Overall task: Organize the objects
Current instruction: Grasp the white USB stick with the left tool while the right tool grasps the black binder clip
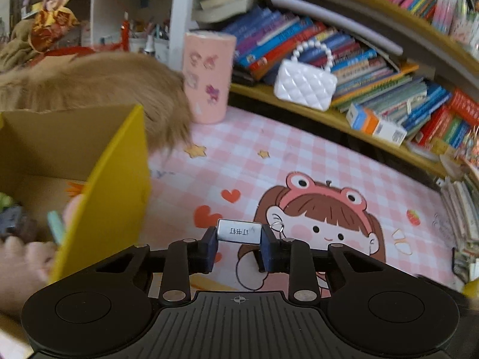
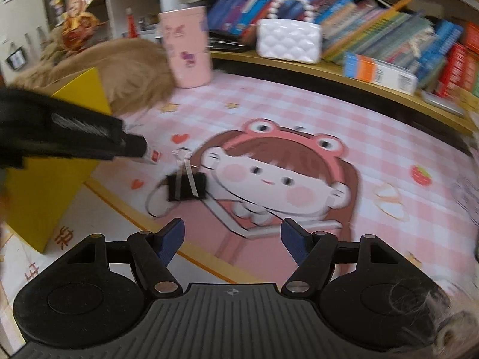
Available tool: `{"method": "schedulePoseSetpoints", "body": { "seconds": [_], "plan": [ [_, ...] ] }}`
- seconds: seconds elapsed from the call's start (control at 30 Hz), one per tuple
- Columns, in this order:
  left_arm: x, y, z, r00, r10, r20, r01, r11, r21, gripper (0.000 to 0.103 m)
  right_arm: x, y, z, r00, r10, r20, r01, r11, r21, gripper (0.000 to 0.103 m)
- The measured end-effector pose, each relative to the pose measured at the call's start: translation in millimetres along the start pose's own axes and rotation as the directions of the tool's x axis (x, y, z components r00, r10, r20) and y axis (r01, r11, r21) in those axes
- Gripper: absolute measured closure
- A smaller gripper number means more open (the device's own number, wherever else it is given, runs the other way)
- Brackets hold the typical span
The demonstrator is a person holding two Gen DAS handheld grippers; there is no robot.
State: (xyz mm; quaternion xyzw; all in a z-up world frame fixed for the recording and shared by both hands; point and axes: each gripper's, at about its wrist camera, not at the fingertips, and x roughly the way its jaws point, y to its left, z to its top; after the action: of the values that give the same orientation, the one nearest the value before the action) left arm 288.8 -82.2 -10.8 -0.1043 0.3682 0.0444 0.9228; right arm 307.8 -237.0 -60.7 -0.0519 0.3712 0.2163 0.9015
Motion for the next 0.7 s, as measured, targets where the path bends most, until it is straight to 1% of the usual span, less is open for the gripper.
{"method": "schedulePoseSetpoints", "body": {
  "seconds": [0.17,0.27,0.33,0.4,0.43,0.5,0.7],
  "plan": [
    [-25,1,5,1.000,-0.006,0.019,0.006,1.000,0.028,0.075,24,20,7,0.999,0.037,0.020,-0.035,0.997,-0.063,0.033],
    [-39,1,7,0.999,-0.004,0.044,0.002,0.999,0.039,0.075,35,26,13,0.998,0.051,0.035,-0.048,0.996,-0.073,0.034],
    [-47,1,9,0.998,-0.008,0.057,0.006,0.999,0.037,0.075,41,28,16,0.998,0.049,0.036,-0.046,0.997,-0.068,0.037],
    [-53,2,11,0.998,-0.013,0.069,0.010,0.999,0.040,0.075,47,29,18,0.998,0.051,0.026,-0.049,0.997,-0.060,0.050],
    [-56,2,11,0.997,-0.014,0.074,0.010,0.999,0.041,0.075,49,29,19,0.999,0.046,0.026,-0.044,0.997,-0.059,0.052],
    [-59,3,11,0.997,-0.019,0.079,0.015,0.999,0.043,0.075,50,29,21,0.999,0.037,0.032,-0.035,0.998,-0.061,0.066],
    [-66,3,7,0.996,-0.042,0.074,0.037,0.997,0.061,0.075,30,23,21,0.998,0.032,0.046,-0.031,0.999,-0.018,0.066]
  ]
}}
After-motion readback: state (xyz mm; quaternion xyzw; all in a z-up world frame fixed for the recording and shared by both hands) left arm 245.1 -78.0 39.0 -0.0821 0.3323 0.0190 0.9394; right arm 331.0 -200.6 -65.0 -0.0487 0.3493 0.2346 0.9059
